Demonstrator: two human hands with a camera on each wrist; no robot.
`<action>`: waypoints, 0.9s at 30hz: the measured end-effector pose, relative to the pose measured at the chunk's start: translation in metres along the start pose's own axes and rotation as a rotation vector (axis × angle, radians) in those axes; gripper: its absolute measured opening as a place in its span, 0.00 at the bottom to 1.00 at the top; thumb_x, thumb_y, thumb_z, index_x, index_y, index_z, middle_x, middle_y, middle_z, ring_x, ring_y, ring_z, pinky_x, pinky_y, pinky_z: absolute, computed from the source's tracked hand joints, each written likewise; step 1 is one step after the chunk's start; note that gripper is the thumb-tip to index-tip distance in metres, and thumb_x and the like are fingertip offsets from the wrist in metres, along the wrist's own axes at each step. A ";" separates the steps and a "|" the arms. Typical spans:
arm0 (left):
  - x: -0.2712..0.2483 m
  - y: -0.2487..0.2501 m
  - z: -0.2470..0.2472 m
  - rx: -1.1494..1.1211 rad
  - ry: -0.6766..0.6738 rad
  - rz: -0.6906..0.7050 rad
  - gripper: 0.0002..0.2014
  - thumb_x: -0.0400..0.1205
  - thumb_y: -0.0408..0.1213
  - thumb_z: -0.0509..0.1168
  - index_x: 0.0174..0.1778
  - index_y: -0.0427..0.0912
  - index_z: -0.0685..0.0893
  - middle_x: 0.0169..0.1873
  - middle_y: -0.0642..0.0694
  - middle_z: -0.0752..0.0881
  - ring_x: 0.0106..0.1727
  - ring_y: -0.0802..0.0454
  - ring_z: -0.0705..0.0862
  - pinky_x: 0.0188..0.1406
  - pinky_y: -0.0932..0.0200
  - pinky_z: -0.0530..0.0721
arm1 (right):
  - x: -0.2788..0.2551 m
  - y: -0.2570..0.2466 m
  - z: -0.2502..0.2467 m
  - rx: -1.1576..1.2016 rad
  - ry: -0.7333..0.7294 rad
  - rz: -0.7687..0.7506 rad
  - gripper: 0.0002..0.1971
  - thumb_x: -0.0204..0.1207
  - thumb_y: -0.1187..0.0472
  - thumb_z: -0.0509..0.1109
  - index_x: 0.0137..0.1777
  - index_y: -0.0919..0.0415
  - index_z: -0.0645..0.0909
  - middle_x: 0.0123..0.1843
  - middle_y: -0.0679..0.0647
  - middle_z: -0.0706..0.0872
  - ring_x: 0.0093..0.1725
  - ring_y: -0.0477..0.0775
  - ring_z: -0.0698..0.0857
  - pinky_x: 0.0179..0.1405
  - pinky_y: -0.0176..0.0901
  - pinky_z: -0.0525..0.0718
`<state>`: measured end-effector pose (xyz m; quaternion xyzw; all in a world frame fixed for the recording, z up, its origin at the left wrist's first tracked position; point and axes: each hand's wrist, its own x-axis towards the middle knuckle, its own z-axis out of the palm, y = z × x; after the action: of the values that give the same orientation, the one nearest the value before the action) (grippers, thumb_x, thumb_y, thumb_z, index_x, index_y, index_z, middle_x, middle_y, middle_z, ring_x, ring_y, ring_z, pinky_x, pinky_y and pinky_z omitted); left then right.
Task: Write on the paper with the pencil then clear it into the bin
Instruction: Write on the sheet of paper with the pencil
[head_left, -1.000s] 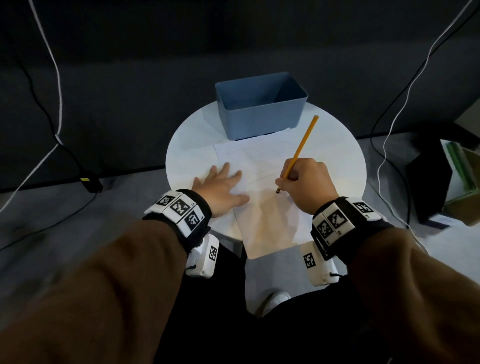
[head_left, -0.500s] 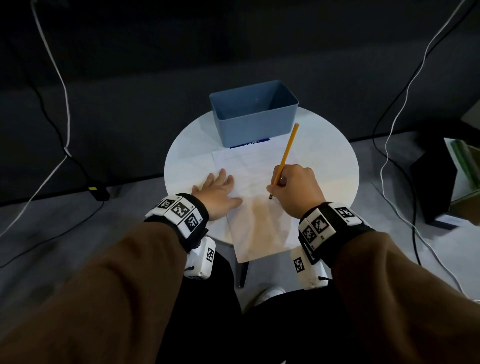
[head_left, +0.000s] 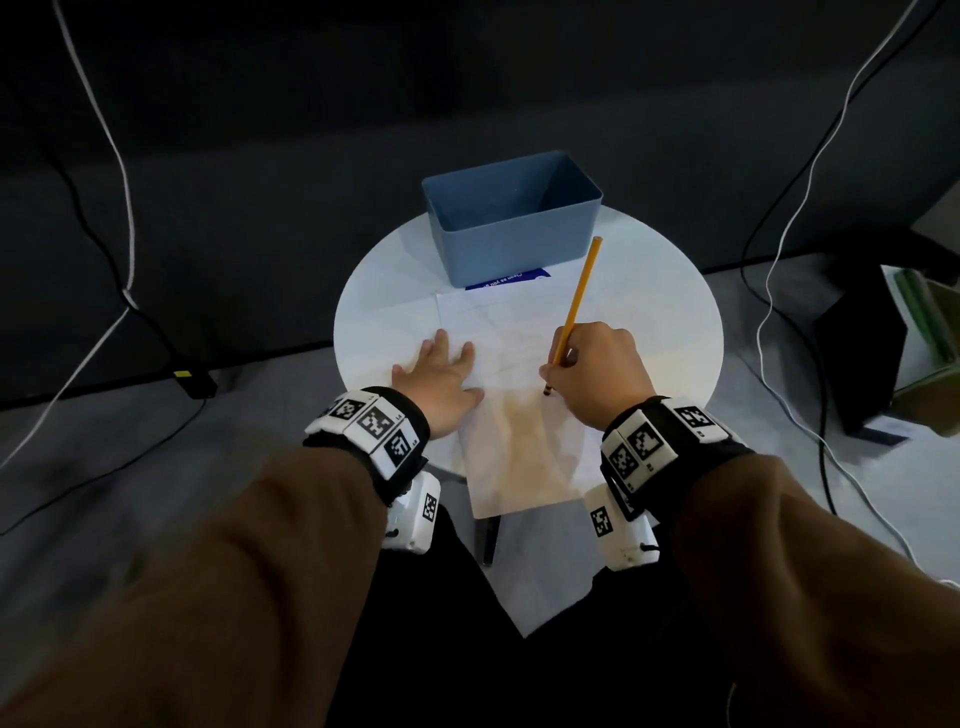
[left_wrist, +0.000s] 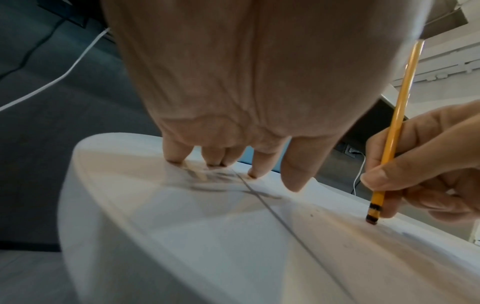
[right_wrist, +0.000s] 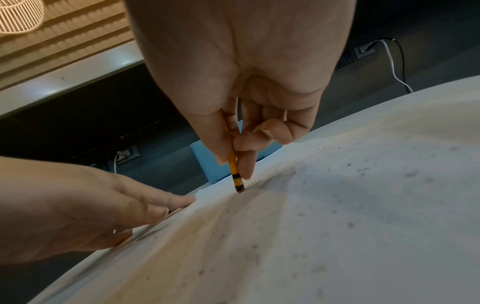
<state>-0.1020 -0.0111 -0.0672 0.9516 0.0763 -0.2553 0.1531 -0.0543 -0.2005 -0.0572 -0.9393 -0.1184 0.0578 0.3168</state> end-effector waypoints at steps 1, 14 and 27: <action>-0.001 -0.001 -0.001 -0.016 0.007 -0.003 0.33 0.91 0.51 0.51 0.89 0.52 0.42 0.86 0.43 0.33 0.87 0.46 0.36 0.85 0.35 0.44 | -0.001 -0.001 -0.001 -0.006 -0.004 0.005 0.14 0.81 0.62 0.73 0.34 0.52 0.77 0.36 0.52 0.85 0.29 0.40 0.80 0.26 0.24 0.73; -0.008 -0.007 0.021 -0.070 0.031 0.007 0.35 0.88 0.58 0.51 0.86 0.67 0.38 0.84 0.52 0.27 0.85 0.49 0.28 0.79 0.25 0.33 | -0.004 0.001 0.010 0.014 0.063 0.010 0.09 0.80 0.61 0.74 0.38 0.56 0.81 0.41 0.54 0.88 0.29 0.40 0.82 0.28 0.23 0.69; -0.007 -0.011 0.022 -0.065 -0.007 0.052 0.42 0.79 0.72 0.58 0.81 0.78 0.37 0.82 0.51 0.22 0.83 0.48 0.23 0.76 0.23 0.30 | -0.006 -0.001 0.008 0.003 0.014 -0.011 0.08 0.81 0.61 0.73 0.40 0.57 0.82 0.38 0.52 0.87 0.34 0.42 0.83 0.31 0.29 0.72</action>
<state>-0.1209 -0.0085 -0.0848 0.9469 0.0593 -0.2520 0.1905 -0.0620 -0.1966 -0.0622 -0.9386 -0.1213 0.0498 0.3191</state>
